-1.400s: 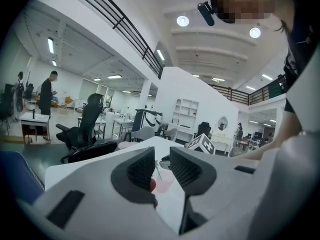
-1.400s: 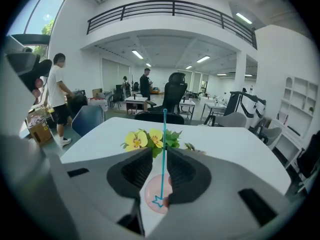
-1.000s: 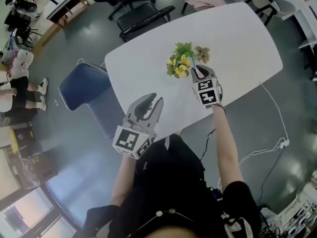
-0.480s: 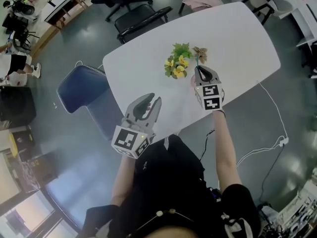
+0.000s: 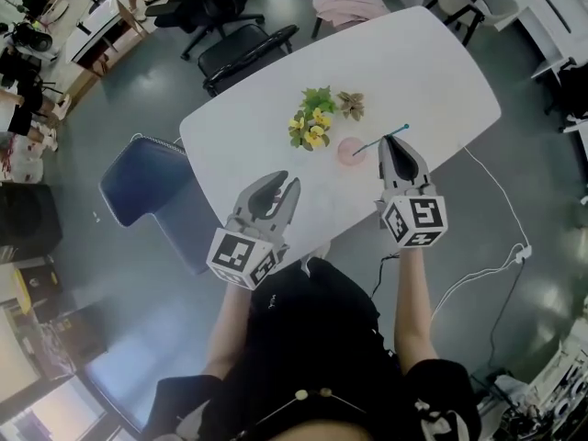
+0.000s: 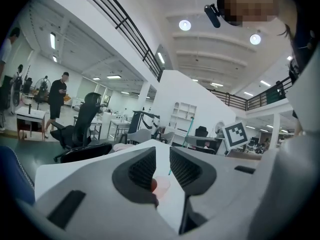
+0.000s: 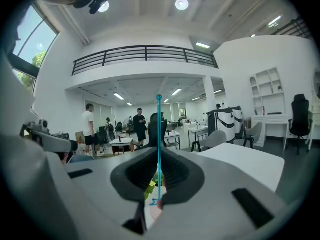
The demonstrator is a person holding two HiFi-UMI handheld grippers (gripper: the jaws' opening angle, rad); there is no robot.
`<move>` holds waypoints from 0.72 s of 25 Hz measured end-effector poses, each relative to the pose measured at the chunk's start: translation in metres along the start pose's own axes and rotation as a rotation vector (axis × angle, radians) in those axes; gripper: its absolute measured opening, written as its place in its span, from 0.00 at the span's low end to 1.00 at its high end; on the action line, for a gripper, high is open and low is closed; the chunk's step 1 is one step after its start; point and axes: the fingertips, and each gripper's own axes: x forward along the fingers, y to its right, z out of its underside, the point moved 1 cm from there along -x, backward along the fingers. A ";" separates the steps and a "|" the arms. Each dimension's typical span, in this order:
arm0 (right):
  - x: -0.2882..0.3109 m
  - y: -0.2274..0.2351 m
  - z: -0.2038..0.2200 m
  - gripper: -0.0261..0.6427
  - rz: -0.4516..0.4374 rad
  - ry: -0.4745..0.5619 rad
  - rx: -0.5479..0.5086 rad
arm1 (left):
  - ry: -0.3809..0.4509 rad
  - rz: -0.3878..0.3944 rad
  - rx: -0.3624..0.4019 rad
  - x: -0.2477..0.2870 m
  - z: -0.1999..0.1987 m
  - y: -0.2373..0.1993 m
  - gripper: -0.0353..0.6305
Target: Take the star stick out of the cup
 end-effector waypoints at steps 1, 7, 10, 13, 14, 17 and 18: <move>-0.008 -0.001 -0.005 0.07 0.004 0.019 0.005 | 0.002 0.010 0.002 0.002 0.000 0.003 0.18; -0.059 -0.015 -0.044 0.07 0.023 0.139 0.038 | 0.019 0.063 0.019 0.011 -0.010 0.018 0.18; -0.082 -0.022 -0.059 0.07 0.038 0.192 0.041 | 0.036 0.081 0.027 0.012 -0.015 0.023 0.18; -0.099 -0.027 -0.069 0.07 0.049 0.226 0.046 | 0.047 0.092 0.028 0.011 -0.018 0.027 0.18; -0.104 -0.029 -0.072 0.07 0.052 0.233 0.048 | 0.049 0.094 0.026 0.010 -0.018 0.028 0.18; -0.113 -0.032 -0.077 0.07 0.064 0.246 0.050 | 0.053 0.101 0.025 0.008 -0.019 0.030 0.18; -0.115 -0.032 -0.078 0.07 0.069 0.246 0.047 | 0.055 0.103 0.025 0.007 -0.019 0.031 0.18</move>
